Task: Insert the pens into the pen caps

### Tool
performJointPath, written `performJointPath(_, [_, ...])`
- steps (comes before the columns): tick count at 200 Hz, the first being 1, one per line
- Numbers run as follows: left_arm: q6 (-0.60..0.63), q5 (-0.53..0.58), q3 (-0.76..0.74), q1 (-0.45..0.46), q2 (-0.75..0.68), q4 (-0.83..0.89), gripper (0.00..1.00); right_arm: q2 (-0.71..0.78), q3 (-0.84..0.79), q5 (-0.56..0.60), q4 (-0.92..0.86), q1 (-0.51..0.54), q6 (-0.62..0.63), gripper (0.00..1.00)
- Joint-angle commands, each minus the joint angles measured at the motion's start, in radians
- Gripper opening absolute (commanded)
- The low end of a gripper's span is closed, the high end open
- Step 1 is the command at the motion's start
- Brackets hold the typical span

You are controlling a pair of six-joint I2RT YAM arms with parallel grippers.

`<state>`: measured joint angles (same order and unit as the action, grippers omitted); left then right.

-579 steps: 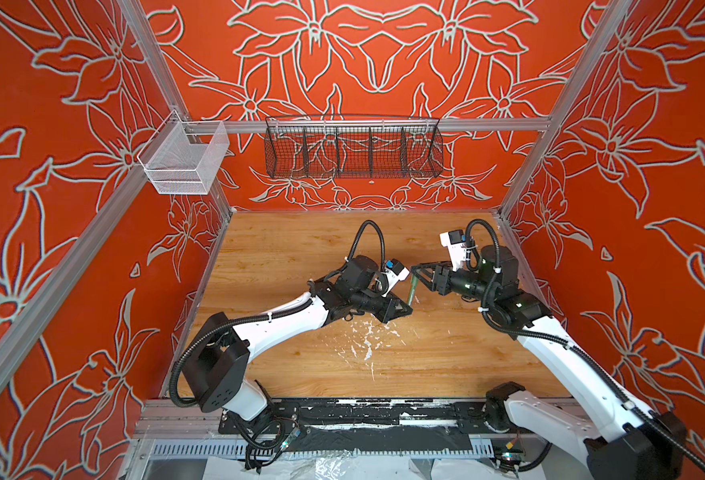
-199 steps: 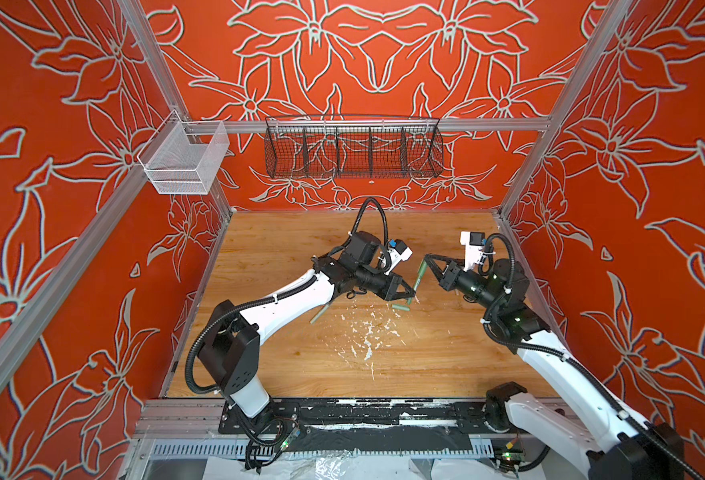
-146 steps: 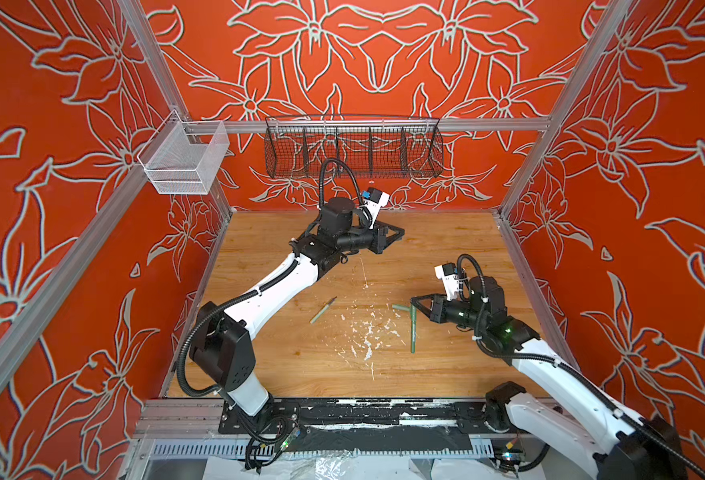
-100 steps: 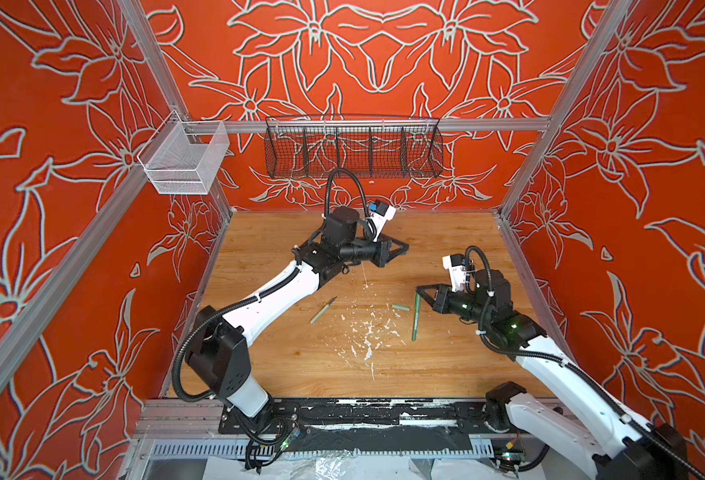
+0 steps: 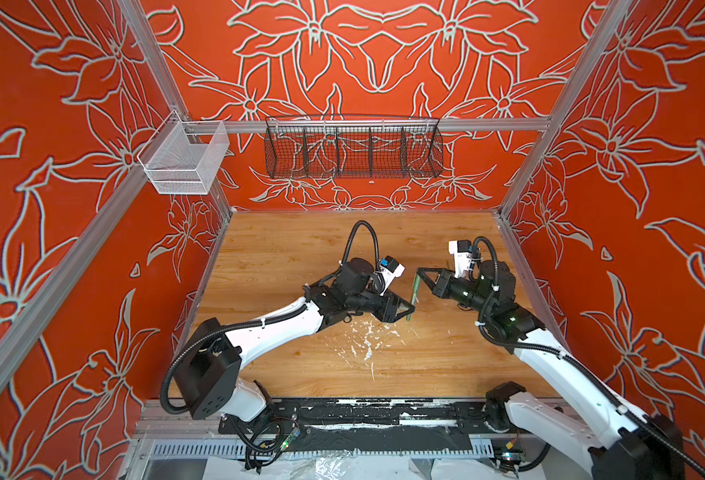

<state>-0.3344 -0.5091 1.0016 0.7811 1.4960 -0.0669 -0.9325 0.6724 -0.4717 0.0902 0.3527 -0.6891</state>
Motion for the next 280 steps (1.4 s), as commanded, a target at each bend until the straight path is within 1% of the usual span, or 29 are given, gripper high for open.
performJointPath(1, [-0.014,0.009,0.027,0.009,0.049,-0.053,0.55,0.033,0.000,0.000,0.050,-0.003,-0.033,0.00])
performJointPath(14, [-0.026,-0.005,0.039,0.010,0.064,-0.068,0.54,0.043,-0.009,0.004,0.052,-0.003,-0.035,0.00])
performJointPath(32, [-0.035,-0.021,0.044,0.014,0.069,-0.086,0.44,0.056,-0.016,0.011,0.047,-0.003,-0.034,0.00])
performJointPath(43, [-0.035,-0.015,0.049,0.014,0.070,-0.077,0.33,0.060,-0.022,0.012,0.044,-0.003,-0.034,0.00])
performJointPath(56, [-0.031,0.007,0.061,0.014,0.068,-0.048,0.17,0.065,-0.023,0.012,0.039,-0.004,-0.032,0.00])
performJointPath(67, [-0.023,0.023,0.074,0.014,0.068,-0.016,0.00,0.070,-0.025,0.010,0.032,-0.003,-0.028,0.00])
performJointPath(82, [-0.022,0.042,0.084,0.014,0.066,0.011,0.00,0.079,-0.025,0.010,0.019,-0.003,-0.015,0.00])
performJointPath(106, [-0.022,0.056,0.089,0.014,0.065,0.029,0.00,0.101,-0.002,0.025,-0.063,-0.004,0.030,0.00])
performJointPath(122, [-0.020,0.061,0.088,0.014,0.063,0.033,0.00,0.121,0.030,0.045,-0.132,-0.003,0.067,0.31])
performJointPath(127, [-0.018,0.060,0.087,0.014,0.063,0.033,0.00,0.127,0.041,0.053,-0.157,-0.004,0.079,0.38])
performJointPath(132, [-0.016,0.060,0.086,0.014,0.063,0.035,0.00,0.135,0.056,0.062,-0.182,-0.004,0.096,0.44])
performJointPath(140, [-0.013,0.060,0.086,0.014,0.063,0.040,0.00,0.146,0.077,0.080,-0.214,-0.006,0.115,0.49])
performJointPath(153, [-0.006,0.054,0.085,0.014,0.063,0.045,0.00,0.152,0.104,0.081,-0.242,-0.015,0.132,0.54])
performJointPath(176, [0.003,0.036,0.067,0.014,0.050,0.027,0.00,0.124,0.130,0.029,-0.241,-0.029,0.130,0.57])
performJointPath(225, [0.020,0.022,0.048,0.014,0.014,0.022,0.00,0.026,0.147,-0.077,-0.190,-0.031,0.144,0.57])
performJointPath(280, [0.026,0.011,0.042,0.015,0.005,0.015,0.00,-0.049,0.161,-0.128,-0.147,-0.031,0.137,0.55])
